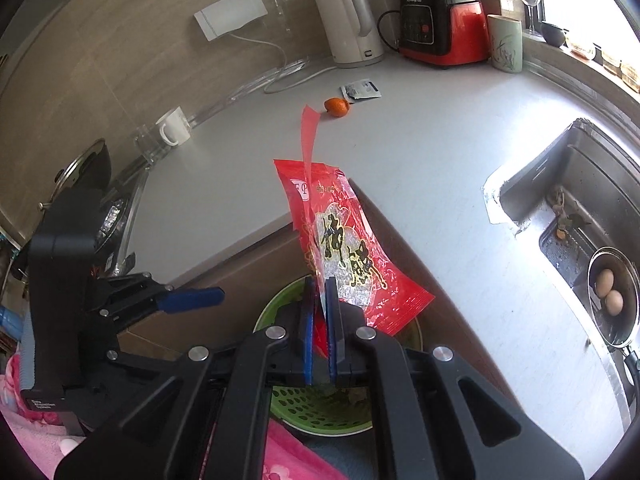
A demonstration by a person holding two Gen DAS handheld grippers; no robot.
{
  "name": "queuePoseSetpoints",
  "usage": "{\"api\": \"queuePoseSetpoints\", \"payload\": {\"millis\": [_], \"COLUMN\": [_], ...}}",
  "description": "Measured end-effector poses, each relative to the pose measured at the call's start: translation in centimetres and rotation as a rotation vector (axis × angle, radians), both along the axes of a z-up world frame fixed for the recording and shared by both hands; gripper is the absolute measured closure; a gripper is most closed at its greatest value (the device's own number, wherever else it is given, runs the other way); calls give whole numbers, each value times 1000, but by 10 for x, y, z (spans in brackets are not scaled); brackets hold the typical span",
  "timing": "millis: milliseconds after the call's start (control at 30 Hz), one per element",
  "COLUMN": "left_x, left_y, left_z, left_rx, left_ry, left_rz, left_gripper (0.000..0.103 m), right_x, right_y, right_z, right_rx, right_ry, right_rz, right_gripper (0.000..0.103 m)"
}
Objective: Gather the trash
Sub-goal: 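Carry the towel and snack bag over the green basket and release both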
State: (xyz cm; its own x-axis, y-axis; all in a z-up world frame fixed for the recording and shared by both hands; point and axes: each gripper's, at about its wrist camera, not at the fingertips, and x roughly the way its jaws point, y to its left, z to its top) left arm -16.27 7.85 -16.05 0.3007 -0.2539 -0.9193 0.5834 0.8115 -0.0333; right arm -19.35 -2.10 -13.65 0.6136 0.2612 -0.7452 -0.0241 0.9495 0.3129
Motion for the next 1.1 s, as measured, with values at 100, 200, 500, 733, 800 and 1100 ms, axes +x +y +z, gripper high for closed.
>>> {"api": "queuePoseSetpoints", "payload": {"millis": [100, 200, 500, 733, 800, 1100], "left_x": [6, 7, 22, 27, 24, 28], "left_y": [4, 15, 57, 68, 67, 61], "left_z": [4, 14, 41, 45, 45, 49], "left_rx": [-1, -6, 24, 26, 30, 28], "left_ry": [-12, -42, -163, -178, -185, -201], "left_rz": [7, 34, 175, 228, 230, 228], "left_gripper": [41, 36, 19, 18, 18, 16], "right_x": [1, 3, 19, 24, 24, 26], "right_y": [0, 2, 28, 50, 51, 49], "right_z": [-2, -8, -75, -113, -114, -95], "right_rx": [-8, -13, -26, -73, -96, -119], "right_ry": [6, 23, 163, 240, 244, 208], "right_rz": [6, 12, 101, 153, 156, 154], "right_gripper": [97, 97, 97, 71, 49, 29]}}
